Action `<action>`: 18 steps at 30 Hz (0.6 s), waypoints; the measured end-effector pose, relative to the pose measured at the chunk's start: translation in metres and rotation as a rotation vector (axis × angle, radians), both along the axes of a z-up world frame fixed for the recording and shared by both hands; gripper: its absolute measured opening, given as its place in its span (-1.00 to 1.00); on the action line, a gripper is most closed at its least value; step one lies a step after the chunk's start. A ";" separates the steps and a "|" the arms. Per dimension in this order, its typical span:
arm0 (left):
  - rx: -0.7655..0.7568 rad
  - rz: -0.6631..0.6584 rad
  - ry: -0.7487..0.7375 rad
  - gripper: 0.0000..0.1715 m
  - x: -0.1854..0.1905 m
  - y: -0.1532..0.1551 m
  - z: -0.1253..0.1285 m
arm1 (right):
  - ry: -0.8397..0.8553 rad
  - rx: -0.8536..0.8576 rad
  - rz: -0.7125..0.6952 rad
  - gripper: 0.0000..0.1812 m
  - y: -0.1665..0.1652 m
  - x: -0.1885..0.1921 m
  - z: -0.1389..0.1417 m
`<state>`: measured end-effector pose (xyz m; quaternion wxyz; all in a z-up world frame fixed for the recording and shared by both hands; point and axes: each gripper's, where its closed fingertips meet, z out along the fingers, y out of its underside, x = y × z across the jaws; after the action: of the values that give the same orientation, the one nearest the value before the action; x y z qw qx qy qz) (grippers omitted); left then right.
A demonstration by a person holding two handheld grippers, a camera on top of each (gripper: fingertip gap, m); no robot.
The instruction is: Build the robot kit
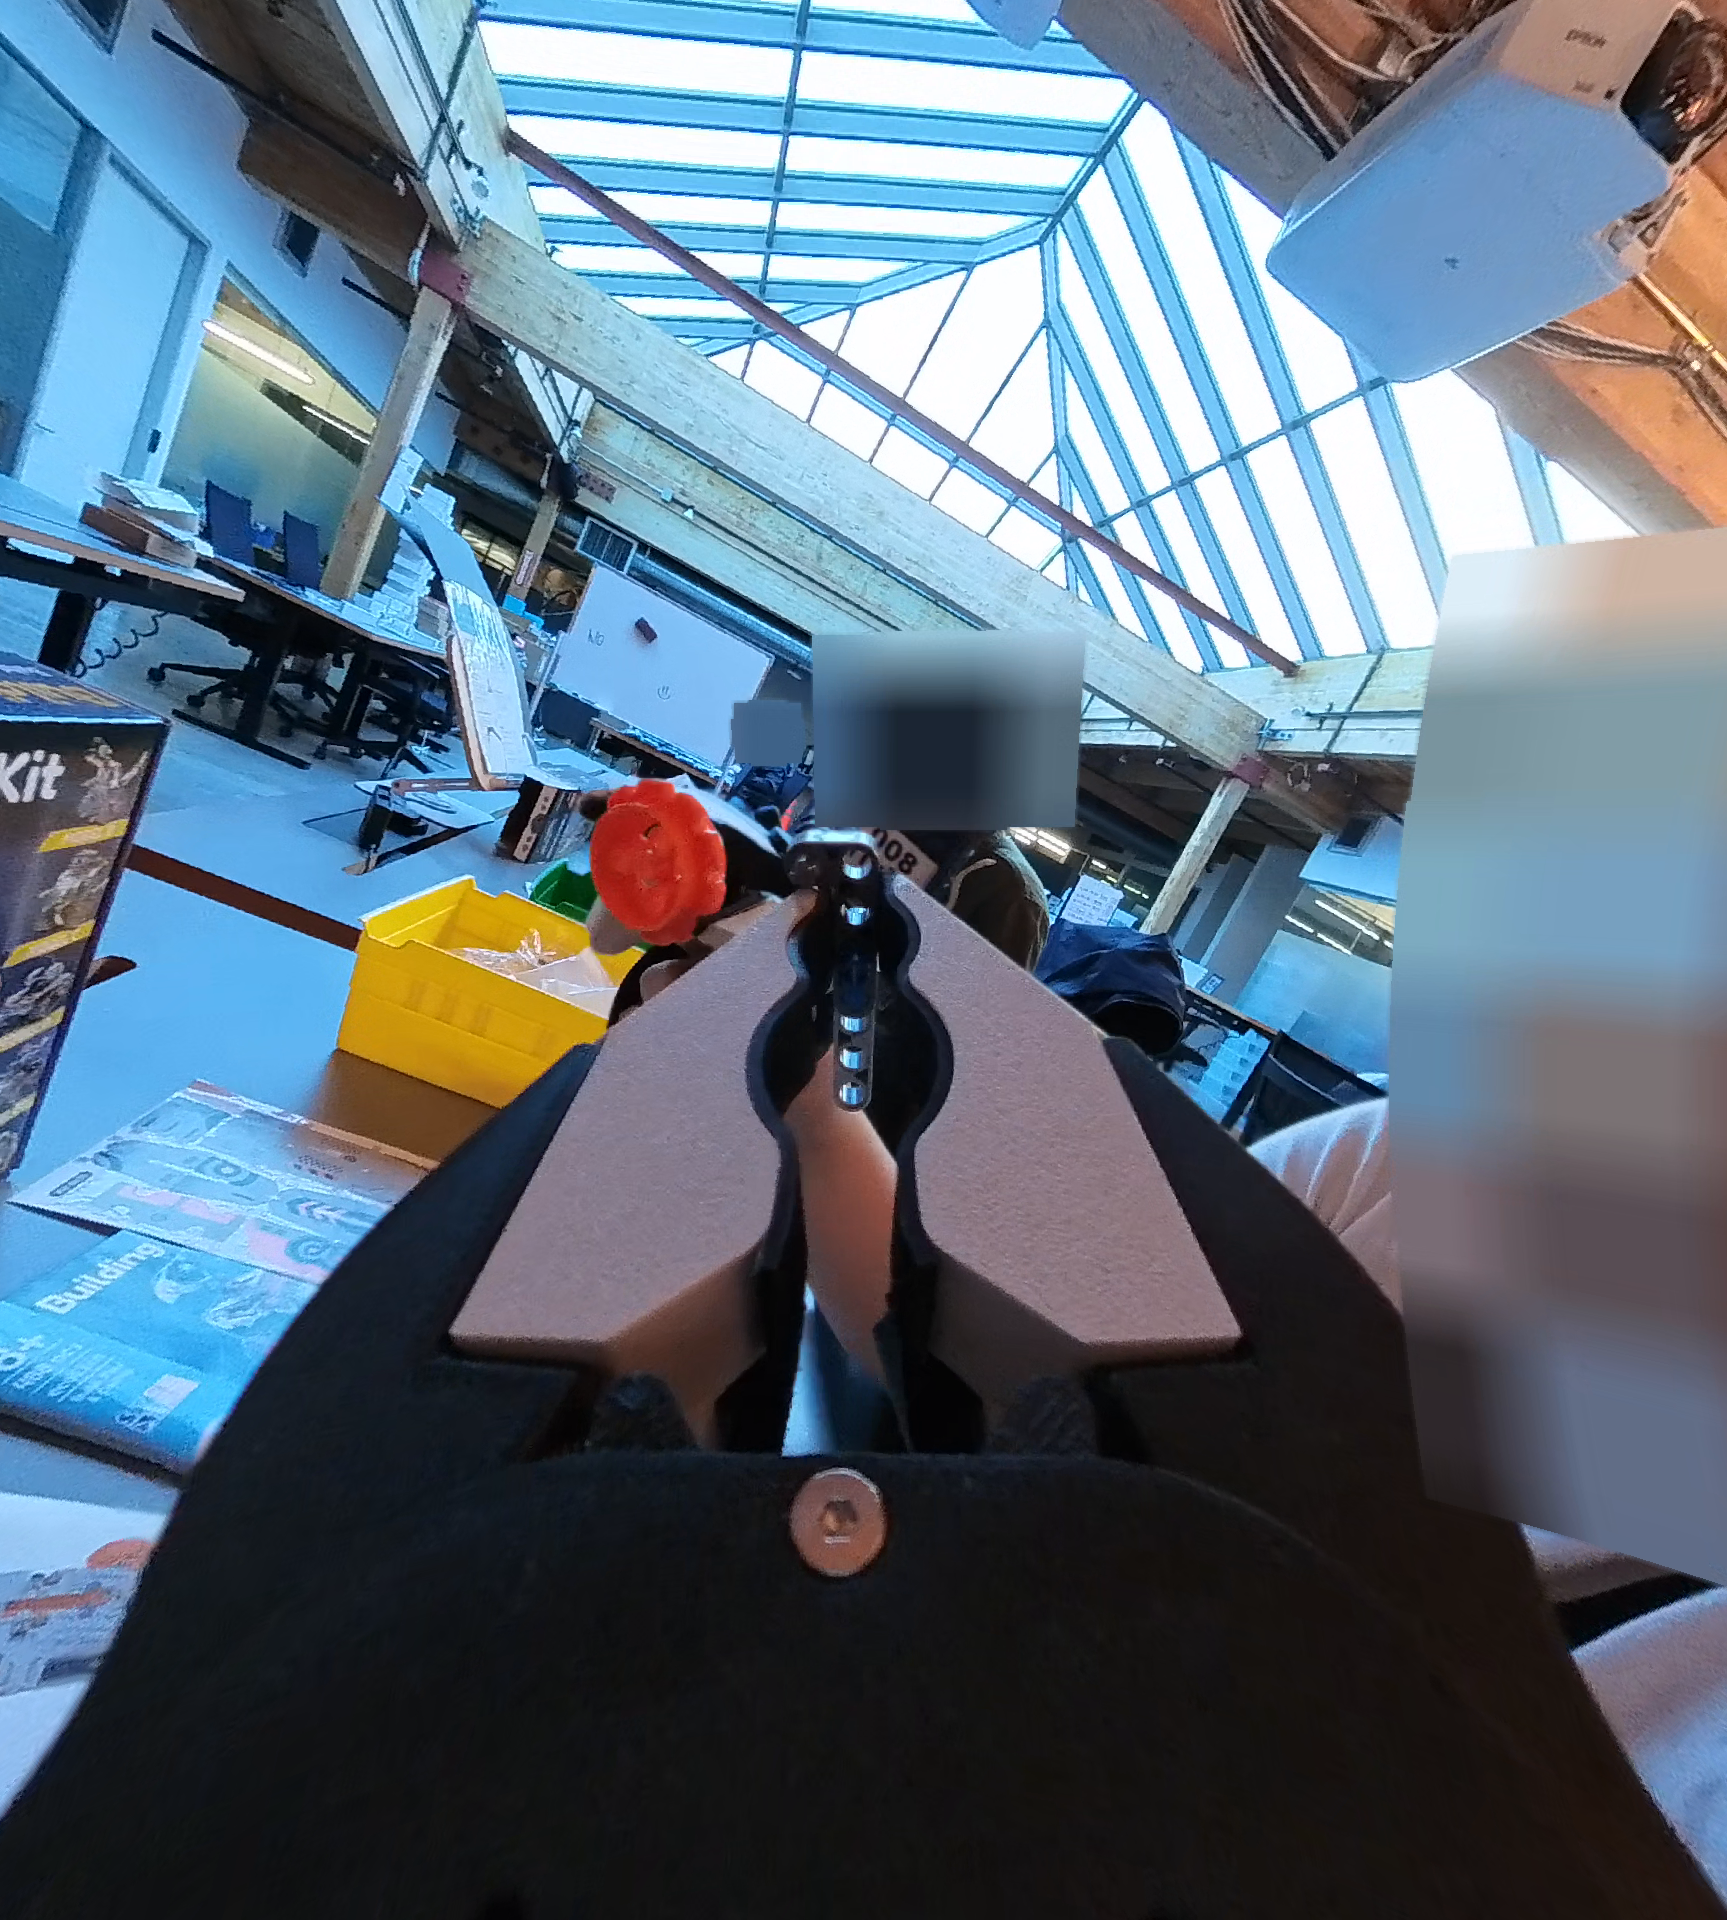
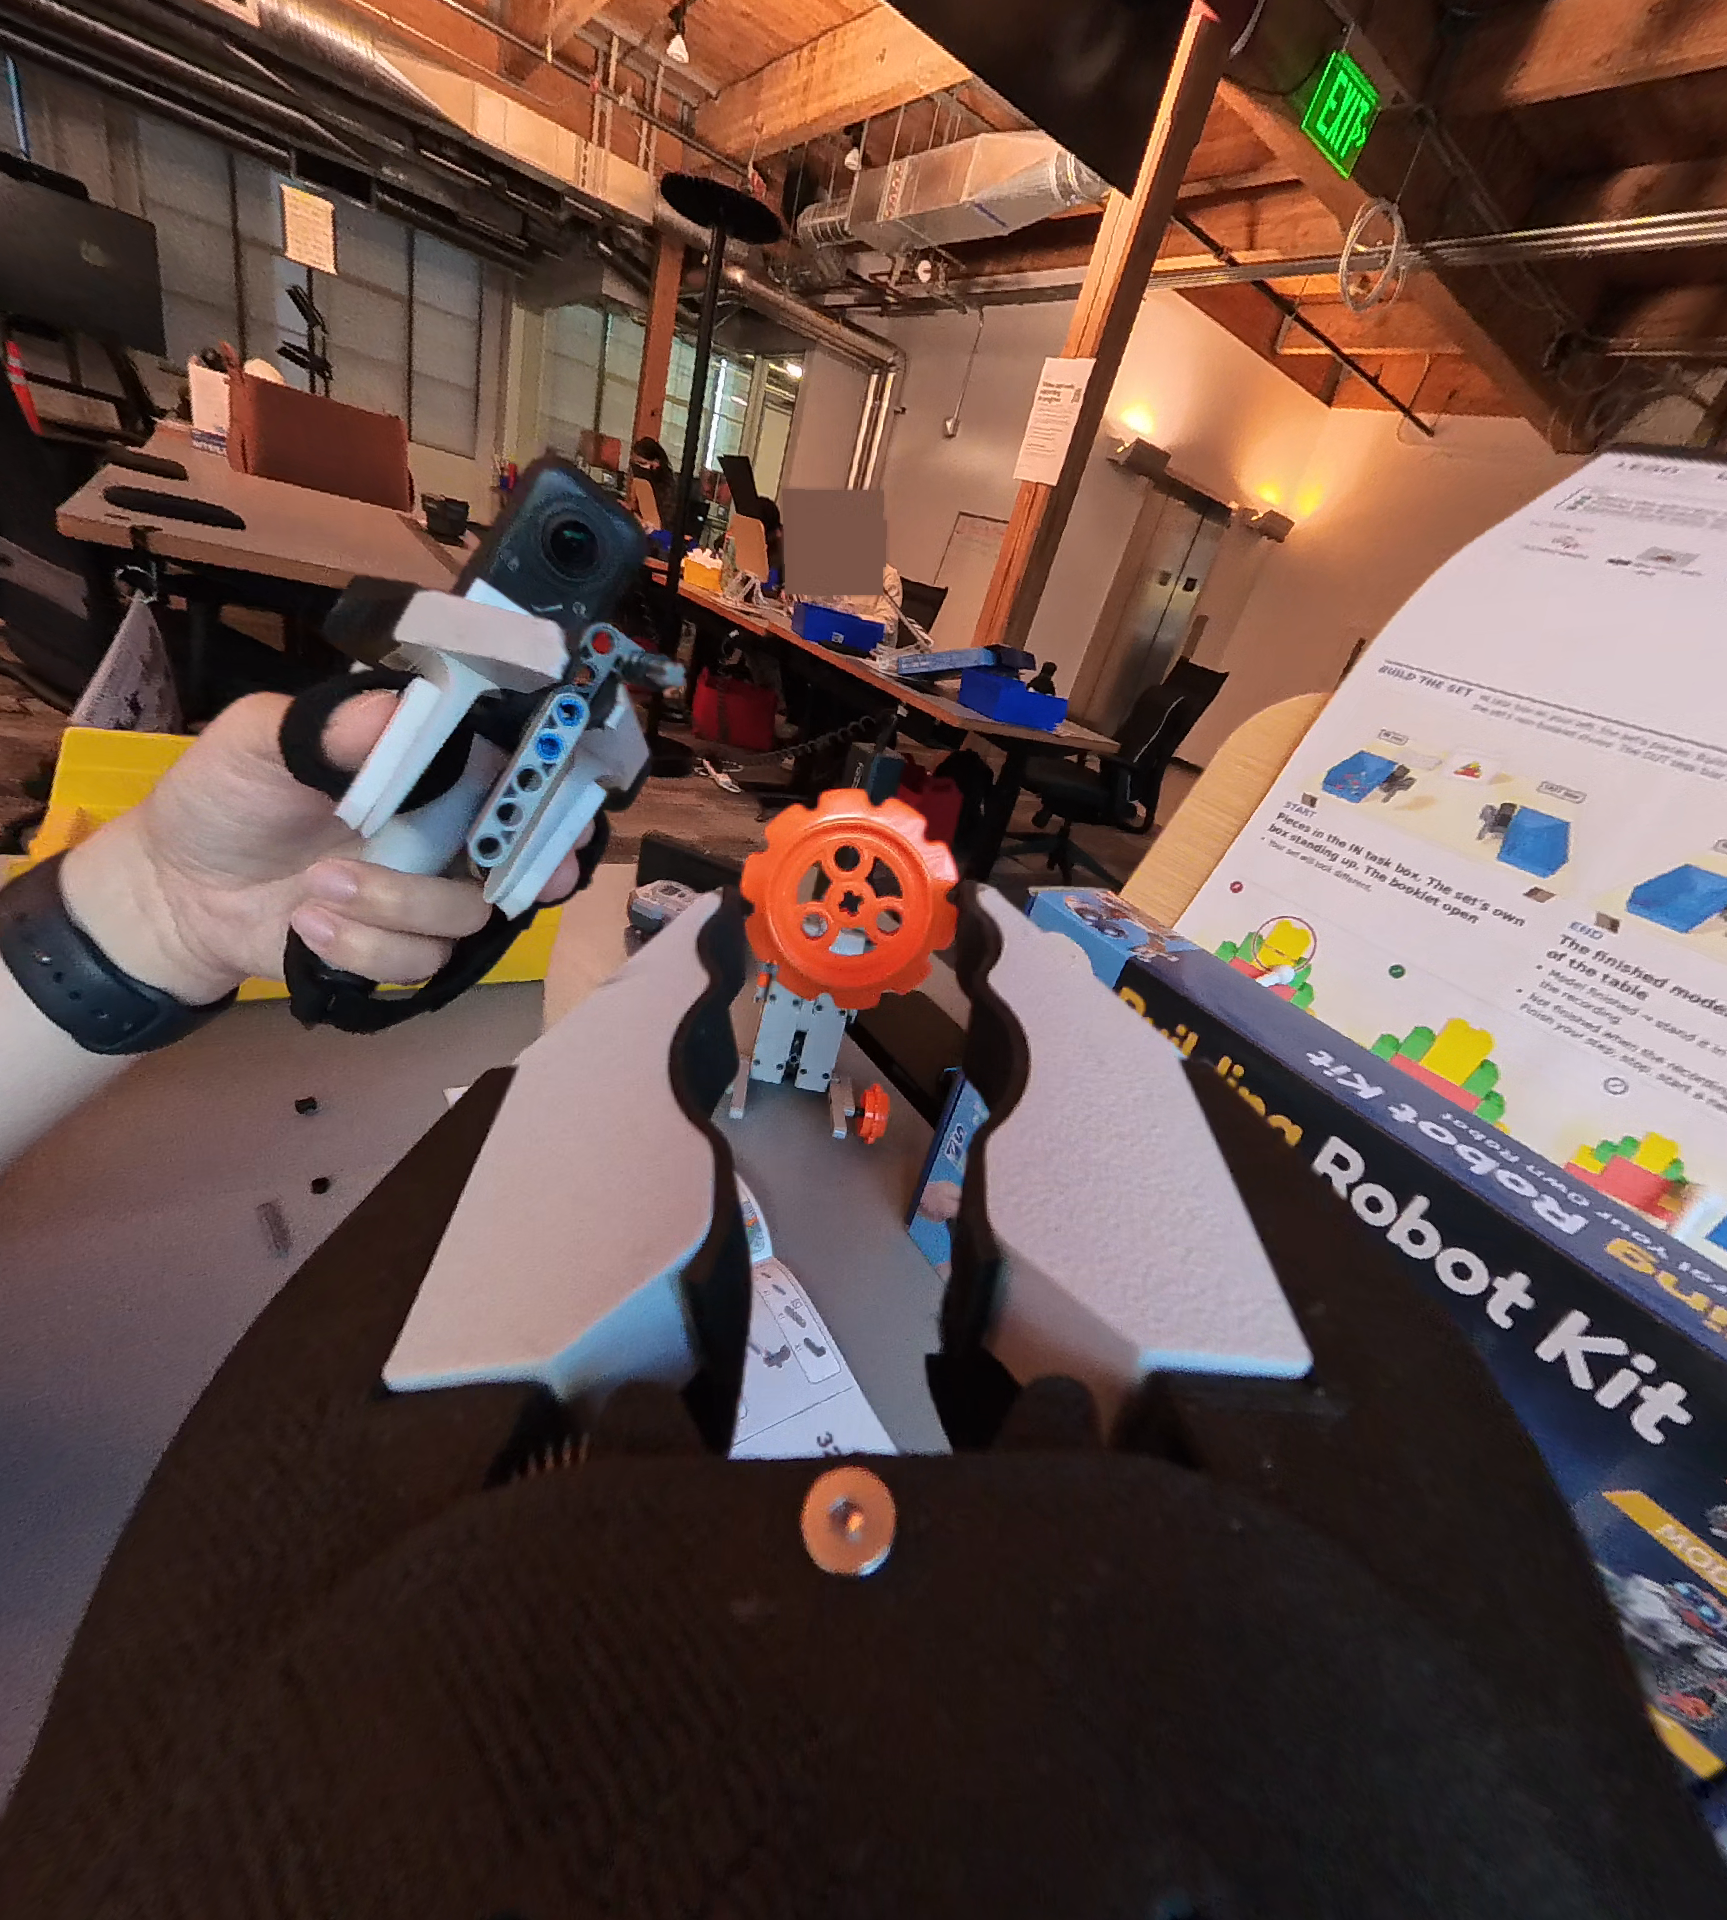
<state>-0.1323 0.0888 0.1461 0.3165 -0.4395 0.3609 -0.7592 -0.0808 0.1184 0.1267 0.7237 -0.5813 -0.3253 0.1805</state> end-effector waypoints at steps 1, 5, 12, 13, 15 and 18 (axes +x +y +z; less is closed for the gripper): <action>-0.007 -0.003 -0.002 -0.96 0.001 -0.001 0.001 | -0.004 0.003 -0.002 -0.57 -0.001 0.000 0.002; 0.003 0.002 0.002 -0.96 0.004 -0.005 0.003 | -0.021 0.016 -0.013 -0.57 -0.004 -0.001 0.004; 0.034 -0.002 0.003 -0.96 0.005 -0.011 0.007 | 0.017 0.019 -0.003 -0.57 -0.005 0.005 0.010; 0.032 -0.007 0.003 -0.96 0.006 -0.011 0.007 | 0.017 0.030 -0.008 -0.57 -0.006 0.007 0.013; 0.025 -0.020 0.007 -0.96 0.008 -0.010 0.005 | 0.002 0.054 -0.032 -0.56 -0.009 0.012 0.019; 0.012 -0.043 0.014 -0.96 0.011 -0.009 0.000 | -0.012 0.085 -0.068 -0.57 -0.013 0.020 0.027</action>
<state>-0.1211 0.0793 0.1457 0.3000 -0.4352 0.3770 -0.7606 -0.0605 0.1053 0.1540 0.7513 -0.5618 -0.3172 0.1385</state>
